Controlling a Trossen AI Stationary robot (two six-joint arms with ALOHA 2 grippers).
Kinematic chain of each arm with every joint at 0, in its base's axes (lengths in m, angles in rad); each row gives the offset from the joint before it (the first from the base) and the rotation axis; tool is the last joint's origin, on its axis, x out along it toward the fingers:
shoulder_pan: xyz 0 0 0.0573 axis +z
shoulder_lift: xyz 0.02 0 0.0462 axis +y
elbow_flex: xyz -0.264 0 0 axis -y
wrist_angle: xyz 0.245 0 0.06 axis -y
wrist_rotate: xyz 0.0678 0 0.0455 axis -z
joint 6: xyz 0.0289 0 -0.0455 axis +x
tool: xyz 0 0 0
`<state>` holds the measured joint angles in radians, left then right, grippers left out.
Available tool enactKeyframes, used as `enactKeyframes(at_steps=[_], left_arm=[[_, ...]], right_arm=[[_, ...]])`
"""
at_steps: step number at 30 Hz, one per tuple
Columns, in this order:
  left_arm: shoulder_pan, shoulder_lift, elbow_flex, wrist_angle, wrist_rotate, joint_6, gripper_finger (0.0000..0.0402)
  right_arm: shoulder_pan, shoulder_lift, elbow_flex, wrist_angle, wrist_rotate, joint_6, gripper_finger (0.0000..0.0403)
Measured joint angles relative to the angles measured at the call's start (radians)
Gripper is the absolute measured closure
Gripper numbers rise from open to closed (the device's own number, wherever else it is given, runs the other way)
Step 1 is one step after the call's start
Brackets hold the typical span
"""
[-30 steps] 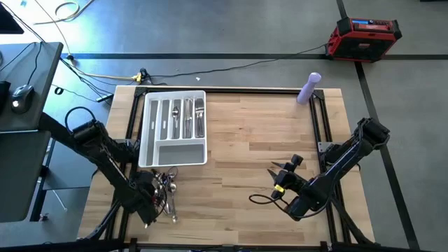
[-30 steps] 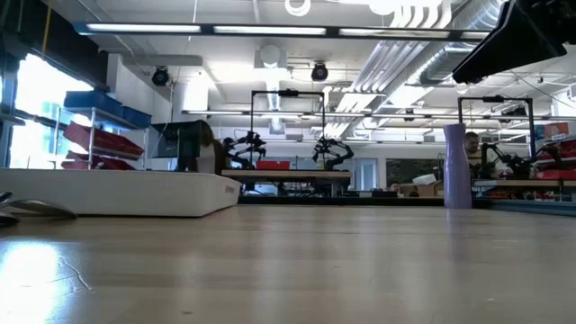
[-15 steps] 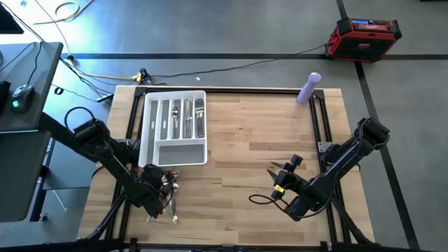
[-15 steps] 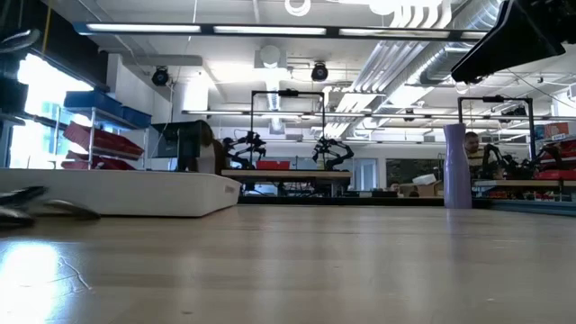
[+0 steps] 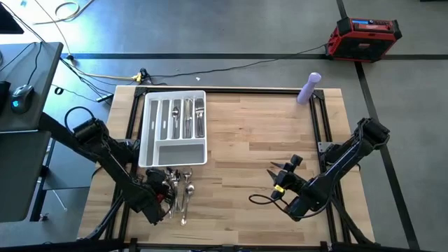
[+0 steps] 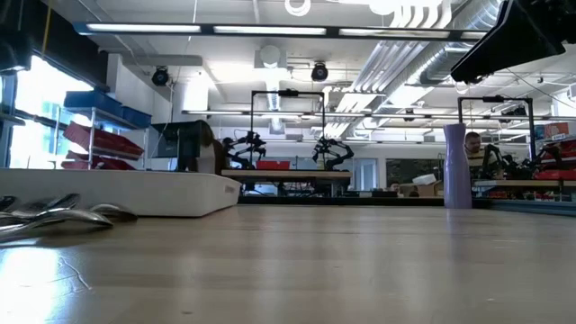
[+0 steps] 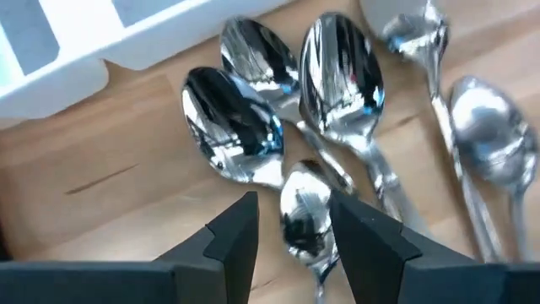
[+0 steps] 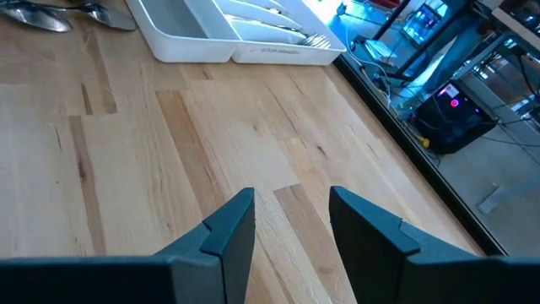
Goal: Sort silverware
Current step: Put the spoon in the silverware tray
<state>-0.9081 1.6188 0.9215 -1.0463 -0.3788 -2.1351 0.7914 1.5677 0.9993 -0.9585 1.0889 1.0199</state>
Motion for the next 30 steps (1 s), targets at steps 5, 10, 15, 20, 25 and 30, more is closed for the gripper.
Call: enactKeyframes(at_steps=[5, 10, 15, 20, 25, 30], left_arm=[[-0.009, 0.0, -0.039, -0.005, -0.002, -0.09, 0.0265], [0.03, 0.0, -0.116, 0.037, 0.027, -0.099, 0.0247], [0.066, -0.005, -0.182, 0.155, 0.013, -0.074, 0.023], [0.079, -0.005, -0.209, 0.162, 0.007, -0.072, 0.0226], [0.082, -0.003, -0.219, 0.154, -0.022, -0.062, 0.026], [0.082, -0.001, -0.222, 0.153, -0.086, -0.047, 0.0344]], right_arm=[[0.0, 0.0, 0.0, 0.0, 0.0, 0.0, 0.0265], [0.0, 0.0, 0.0, 0.002, 0.0, 0.0, 0.0265], [-0.002, 0.0, 0.0, 0.003, 0.0, -0.002, 0.0265], [-0.013, 0.0, 0.0, 0.009, 0.0, -0.007, 0.0265], [-0.013, 0.0, 0.0, 0.011, -0.007, -0.008, 0.0265], [-0.013, 0.0, 0.0, 0.011, -0.008, -0.008, 0.0265]])
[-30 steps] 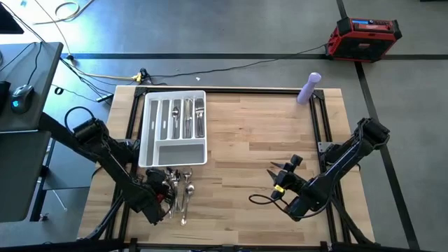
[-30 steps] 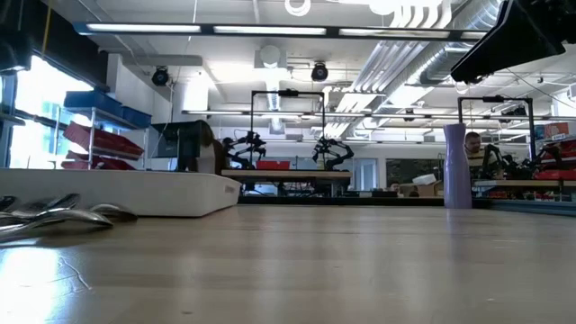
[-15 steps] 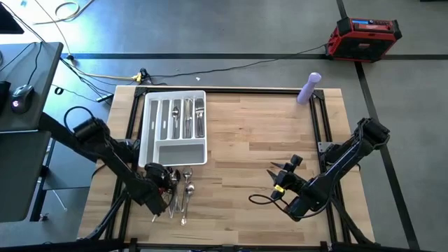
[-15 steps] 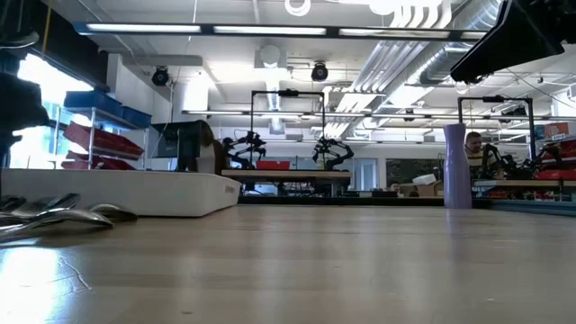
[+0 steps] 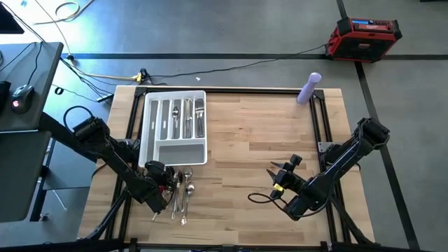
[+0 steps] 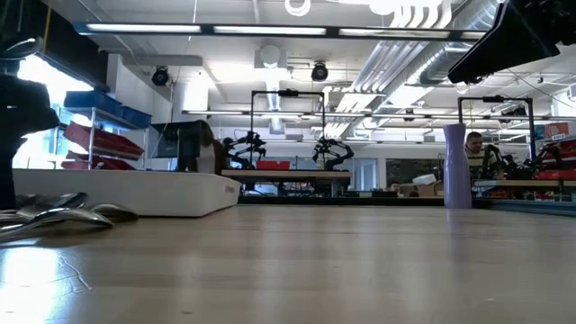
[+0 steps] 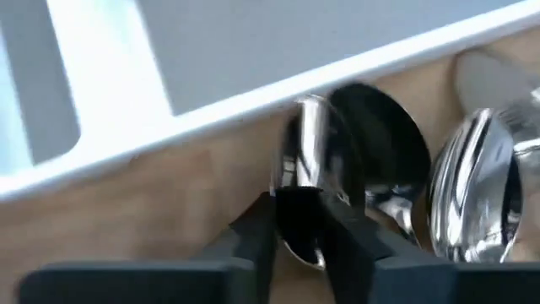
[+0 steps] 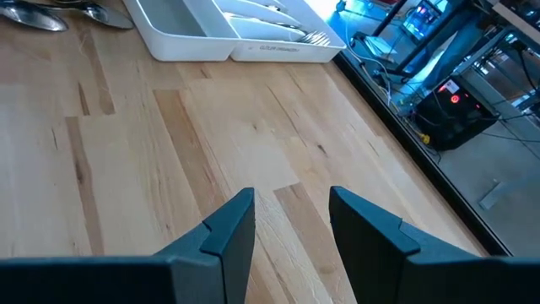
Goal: Sort silverware
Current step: Put the spoon in the silverware tray
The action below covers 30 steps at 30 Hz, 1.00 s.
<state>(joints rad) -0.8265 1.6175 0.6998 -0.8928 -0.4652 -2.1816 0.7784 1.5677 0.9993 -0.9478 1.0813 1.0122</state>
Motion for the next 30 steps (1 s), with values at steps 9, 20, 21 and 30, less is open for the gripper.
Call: enactKeyframes(at_steps=[9, 20, 21, 30], left_arm=[[-0.026, 0.005, 0.137, -0.202, 0.005, 0.041, 0.0401], [-0.023, 0.002, 0.302, -0.447, -0.105, 0.066, 0.0401], [-0.023, 0.002, 0.298, -0.441, -0.109, 0.066, 0.0401], [-0.018, 0.002, 0.345, -0.54, -0.27, 0.047, 0.0401]], right_arm=[[0.0, 0.0, 0.0, 0.0, -0.002, 0.0, 0.0265], [0.0, 0.0, 0.0, 0.0, -0.002, 0.0, 0.0265], [0.0, 0.0, 0.0, 0.0, -0.002, 0.0, 0.0265], [0.0, 0.0, 0.0, 0.0, -0.002, 0.0, 0.0265]])
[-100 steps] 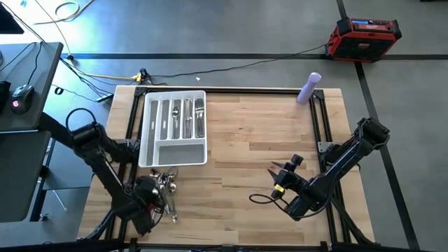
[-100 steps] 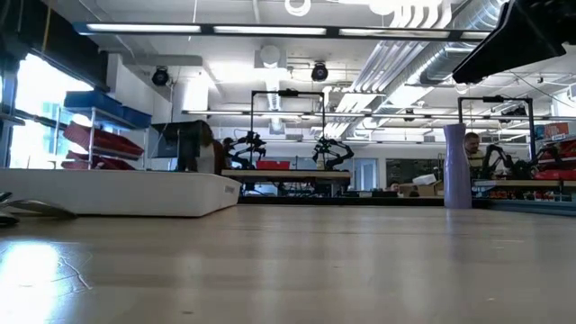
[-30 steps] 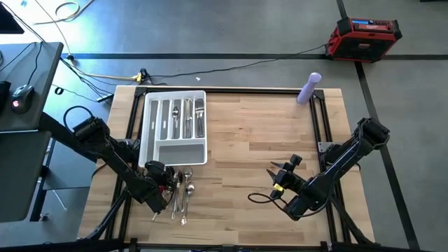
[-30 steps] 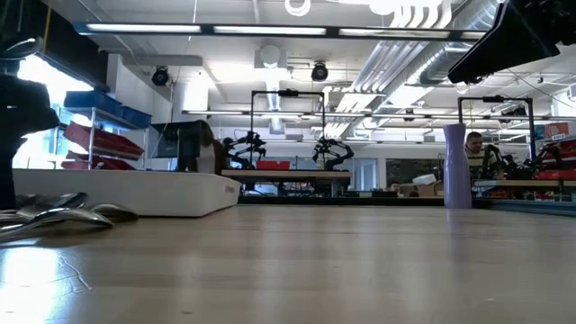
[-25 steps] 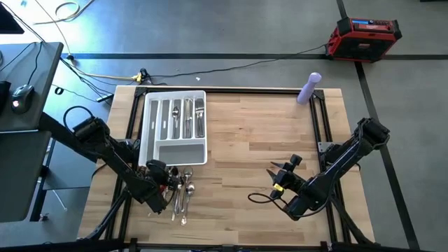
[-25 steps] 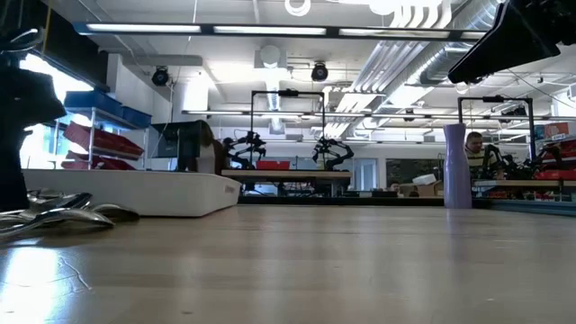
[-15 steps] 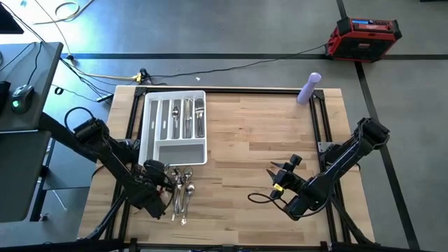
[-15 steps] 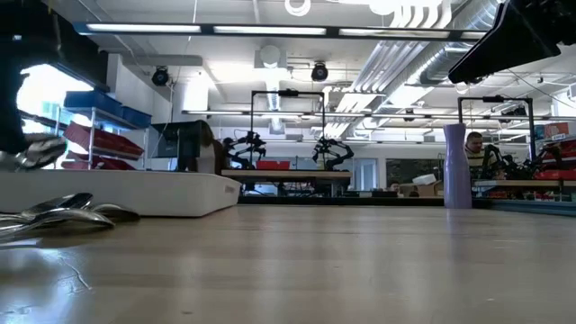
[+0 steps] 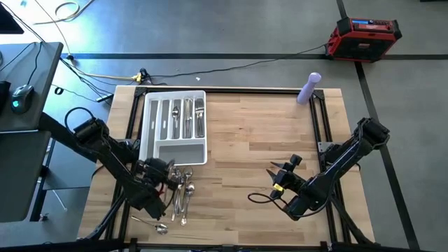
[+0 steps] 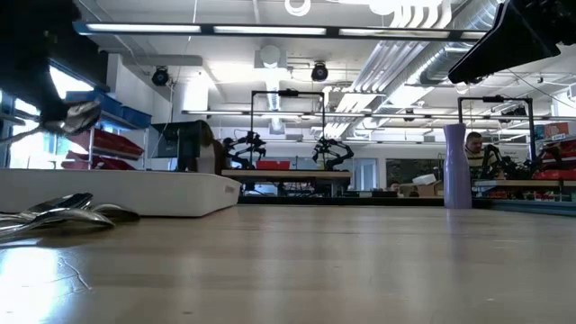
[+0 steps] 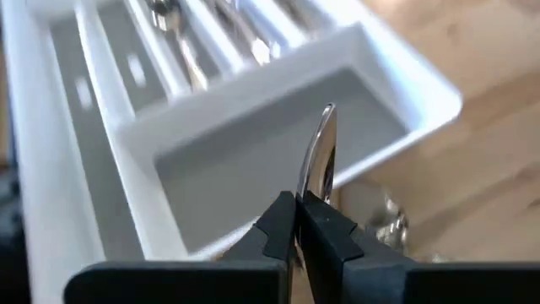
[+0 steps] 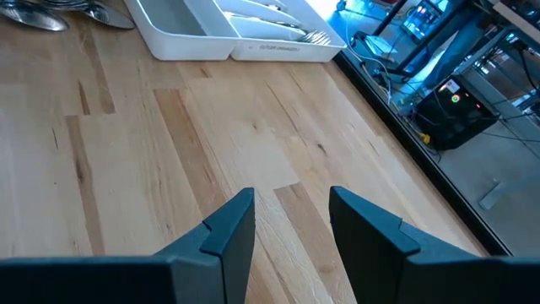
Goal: Sort silverware
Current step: Put the spoon in the silverware tray
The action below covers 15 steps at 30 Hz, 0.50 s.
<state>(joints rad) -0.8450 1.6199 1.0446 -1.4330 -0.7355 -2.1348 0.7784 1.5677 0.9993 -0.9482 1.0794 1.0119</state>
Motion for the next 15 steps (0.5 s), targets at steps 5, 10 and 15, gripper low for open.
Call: enactKeyframes(at_steps=[5, 10, 15], left_arm=[[0.027, -0.009, 0.092, -0.133, -0.18, 0.043, 0.0401], [0.15, -0.065, 0.115, -0.135, -0.396, 0.285, 0.0401], [0.326, -0.096, 0.111, -0.139, -0.517, 0.563, 0.0401]], right_arm=[[0.0, 0.0, 0.0, 0.0, 0.0, 0.0, 0.0265], [-0.002, 0.0, 0.0, 0.0, 0.002, 0.0, 0.0265], [-0.006, 0.0, 0.0, 0.0, 0.004, -0.011, 0.0265]])
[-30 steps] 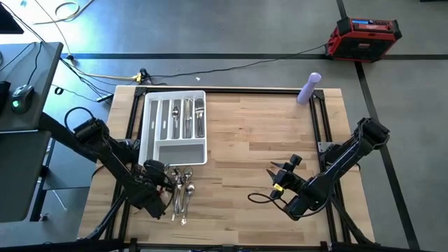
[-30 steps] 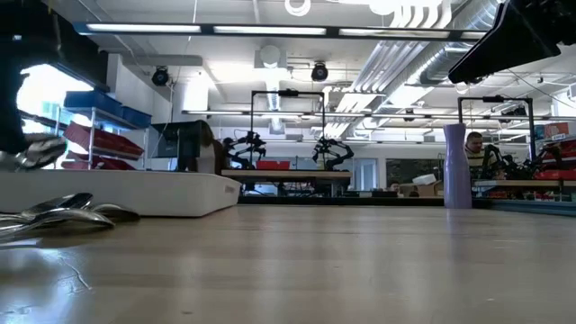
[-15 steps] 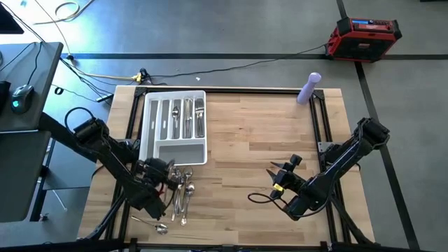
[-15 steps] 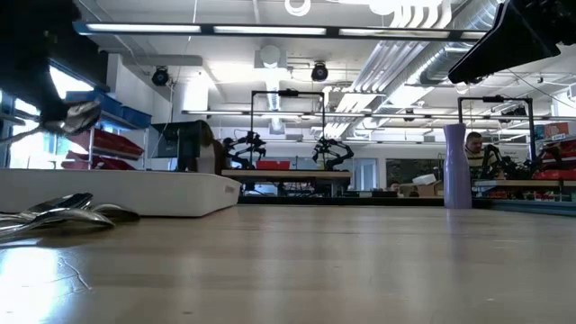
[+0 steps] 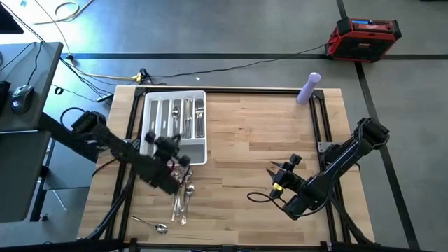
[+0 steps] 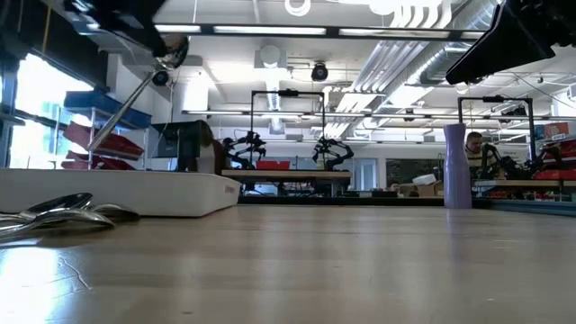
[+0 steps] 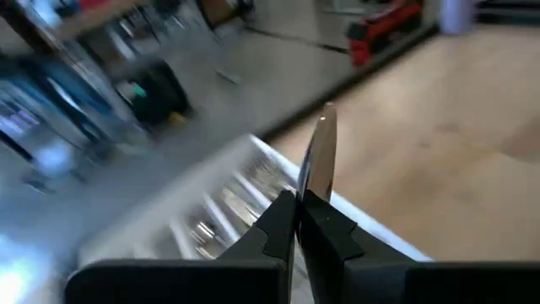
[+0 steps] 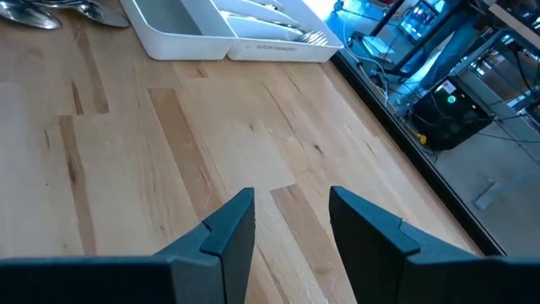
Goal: Sort silverware
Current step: Put the spoon in the silverware tray
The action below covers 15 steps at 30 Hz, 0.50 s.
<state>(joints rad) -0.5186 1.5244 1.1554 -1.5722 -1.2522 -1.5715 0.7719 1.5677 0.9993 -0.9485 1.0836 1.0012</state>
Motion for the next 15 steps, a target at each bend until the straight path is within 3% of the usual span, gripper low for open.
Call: enactKeyframes(at_steps=[5, 11, 15], left_arm=[[0.179, -0.027, -0.011, 0.005, -0.173, 0.107, 0.0401], [0.377, -0.103, -0.152, 0.003, -0.224, -0.084, 0.0401], [0.44, -0.167, -0.252, 0.044, -0.211, -0.176, 0.0401]], right_arm=[[-0.001, 0.0, 0.0, 0.0, 0.009, -0.041, 0.0265], [-0.038, 0.0, 0.0, 0.0, 0.074, -0.155, 0.0265], [-0.082, 0.0, 0.0, 0.0, 0.126, -0.239, 0.0265]])
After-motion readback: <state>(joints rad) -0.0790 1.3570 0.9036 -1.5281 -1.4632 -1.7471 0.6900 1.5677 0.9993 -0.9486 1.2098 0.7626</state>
